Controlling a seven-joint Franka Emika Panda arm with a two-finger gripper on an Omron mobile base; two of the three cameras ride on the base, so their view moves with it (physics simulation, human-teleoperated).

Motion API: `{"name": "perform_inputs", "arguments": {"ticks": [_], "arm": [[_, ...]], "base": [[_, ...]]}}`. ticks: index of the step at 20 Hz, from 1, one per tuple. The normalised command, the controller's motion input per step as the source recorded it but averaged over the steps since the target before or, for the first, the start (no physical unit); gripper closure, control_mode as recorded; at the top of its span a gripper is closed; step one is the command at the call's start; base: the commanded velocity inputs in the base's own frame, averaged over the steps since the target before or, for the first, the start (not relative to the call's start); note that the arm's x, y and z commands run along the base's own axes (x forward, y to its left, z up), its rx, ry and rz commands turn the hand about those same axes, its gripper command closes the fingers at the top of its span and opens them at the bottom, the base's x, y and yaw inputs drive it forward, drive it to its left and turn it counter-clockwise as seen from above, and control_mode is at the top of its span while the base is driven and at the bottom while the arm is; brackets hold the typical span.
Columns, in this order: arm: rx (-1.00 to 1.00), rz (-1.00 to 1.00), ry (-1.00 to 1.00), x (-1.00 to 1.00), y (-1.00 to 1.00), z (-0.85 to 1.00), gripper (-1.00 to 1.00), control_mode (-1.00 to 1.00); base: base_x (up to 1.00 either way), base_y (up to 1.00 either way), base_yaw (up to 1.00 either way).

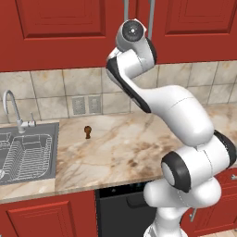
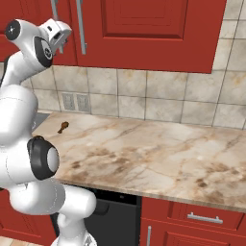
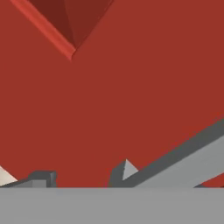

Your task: Close all open cabinet doors.

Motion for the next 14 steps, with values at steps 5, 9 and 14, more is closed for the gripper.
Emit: {"name": "perform_inputs", "arguments": {"ticks": [5,9,14], "arm": [[0.03,0.00,0.00,0.48,-0.02,0.00,-1.00,-1.00],[0.03,0.00,0.00,0.37,-0.03,0.00,-1.00,-1.00],[0.01,0.00,0.00,0.10,0.00,-0.49,-1.00,-1.00]], "base": [[0.00,0.00,0.00],[0.00,0.00,0.00],[0.00,0.00,0.00]]}}
